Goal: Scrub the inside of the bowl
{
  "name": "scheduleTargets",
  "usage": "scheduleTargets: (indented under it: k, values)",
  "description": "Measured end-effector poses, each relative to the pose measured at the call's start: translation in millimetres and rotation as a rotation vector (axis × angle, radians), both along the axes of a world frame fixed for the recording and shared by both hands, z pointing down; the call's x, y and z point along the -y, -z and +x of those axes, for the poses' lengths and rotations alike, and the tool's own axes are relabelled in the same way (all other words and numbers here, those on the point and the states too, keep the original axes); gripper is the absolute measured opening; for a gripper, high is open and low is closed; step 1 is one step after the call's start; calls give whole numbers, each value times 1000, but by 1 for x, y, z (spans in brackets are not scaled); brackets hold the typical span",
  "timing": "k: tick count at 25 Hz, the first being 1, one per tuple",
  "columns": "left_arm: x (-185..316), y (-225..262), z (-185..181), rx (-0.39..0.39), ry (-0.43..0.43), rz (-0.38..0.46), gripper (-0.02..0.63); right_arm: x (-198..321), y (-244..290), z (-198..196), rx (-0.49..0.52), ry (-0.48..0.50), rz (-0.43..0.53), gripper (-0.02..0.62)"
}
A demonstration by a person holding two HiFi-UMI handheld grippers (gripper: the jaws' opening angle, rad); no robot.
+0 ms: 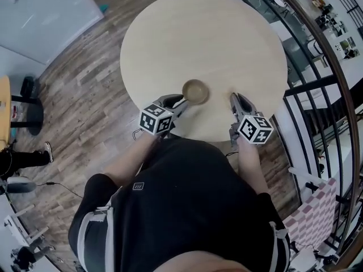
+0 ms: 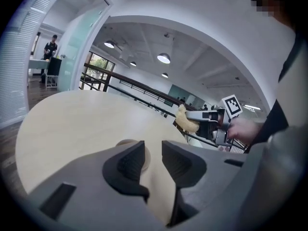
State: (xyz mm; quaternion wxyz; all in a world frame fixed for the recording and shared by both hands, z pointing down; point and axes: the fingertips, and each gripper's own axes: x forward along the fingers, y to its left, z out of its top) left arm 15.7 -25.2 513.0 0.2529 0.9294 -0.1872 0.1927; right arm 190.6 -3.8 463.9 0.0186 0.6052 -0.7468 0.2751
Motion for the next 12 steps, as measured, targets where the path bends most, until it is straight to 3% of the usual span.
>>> scheduleTargets:
  k: [7,12]
  values:
    - [-17,67,8,-102,93,88,114,-39,38,-4,21,87,85,44]
    - [-35,110,20,-157,115,181,114,-58,73,-3,27,153,168,44]
